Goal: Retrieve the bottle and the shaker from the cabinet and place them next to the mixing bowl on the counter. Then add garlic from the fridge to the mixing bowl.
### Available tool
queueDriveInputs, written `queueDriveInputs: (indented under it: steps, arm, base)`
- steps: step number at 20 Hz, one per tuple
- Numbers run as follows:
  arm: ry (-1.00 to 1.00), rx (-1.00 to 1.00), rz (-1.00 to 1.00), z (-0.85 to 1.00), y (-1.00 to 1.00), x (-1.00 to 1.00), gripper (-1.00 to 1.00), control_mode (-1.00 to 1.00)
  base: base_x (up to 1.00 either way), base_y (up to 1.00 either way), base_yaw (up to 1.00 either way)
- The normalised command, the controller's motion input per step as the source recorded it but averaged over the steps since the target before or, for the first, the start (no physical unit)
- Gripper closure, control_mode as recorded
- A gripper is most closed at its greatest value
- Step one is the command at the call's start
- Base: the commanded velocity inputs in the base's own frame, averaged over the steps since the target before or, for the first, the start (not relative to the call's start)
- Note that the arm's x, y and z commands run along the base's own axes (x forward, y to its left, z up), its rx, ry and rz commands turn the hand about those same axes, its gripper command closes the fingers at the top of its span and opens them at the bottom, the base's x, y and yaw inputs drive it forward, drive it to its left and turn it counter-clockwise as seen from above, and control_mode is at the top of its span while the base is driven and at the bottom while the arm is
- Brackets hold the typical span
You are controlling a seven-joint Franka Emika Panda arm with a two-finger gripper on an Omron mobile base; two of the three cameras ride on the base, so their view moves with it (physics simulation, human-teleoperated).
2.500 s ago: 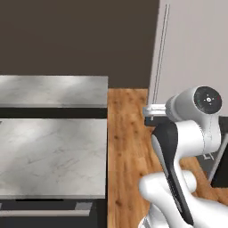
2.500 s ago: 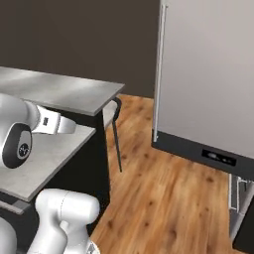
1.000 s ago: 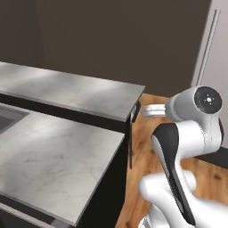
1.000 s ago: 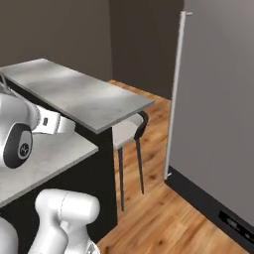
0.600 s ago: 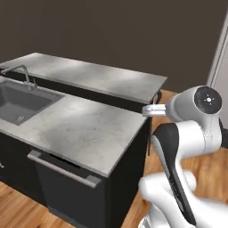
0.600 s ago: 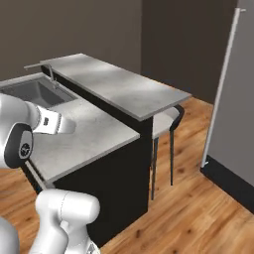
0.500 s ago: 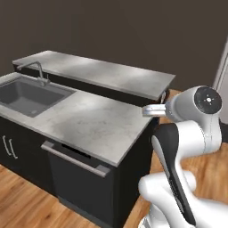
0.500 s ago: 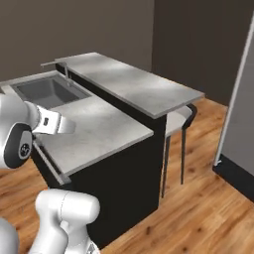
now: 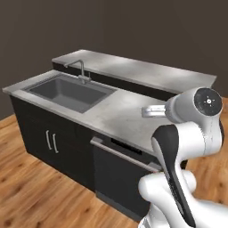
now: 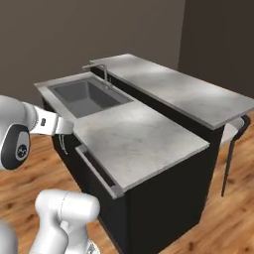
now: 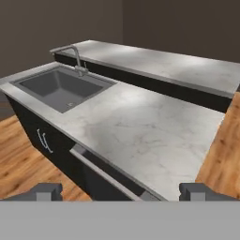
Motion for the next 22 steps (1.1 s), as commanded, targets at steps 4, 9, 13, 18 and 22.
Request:
queueDriveInputs:
  steps: [4,9,13,18,22]
  arm:
    - [0.0,0.0,0.0,0.0,0.0,0.0,-1.0,1.0]
    - [0.0,0.0,0.0,0.0,0.0,0.0,-1.0,1.0]
    - [0.0,0.0,0.0,0.0,0.0,0.0,-1.0,1.0]
    - [0.0,0.0,0.0,0.0,0.0,0.0,-1.0,1.0]
    - [0.0,0.0,0.0,0.0,0.0,0.0,-1.0,1.0]
  base:
    - [1.0,1.0,-0.16]
    - [1.0,1.0,-0.25]
    - [0.89,1.0,-0.25]
    - [0.61,1.0,-0.19]
    - [0.03,1.0,-0.02]
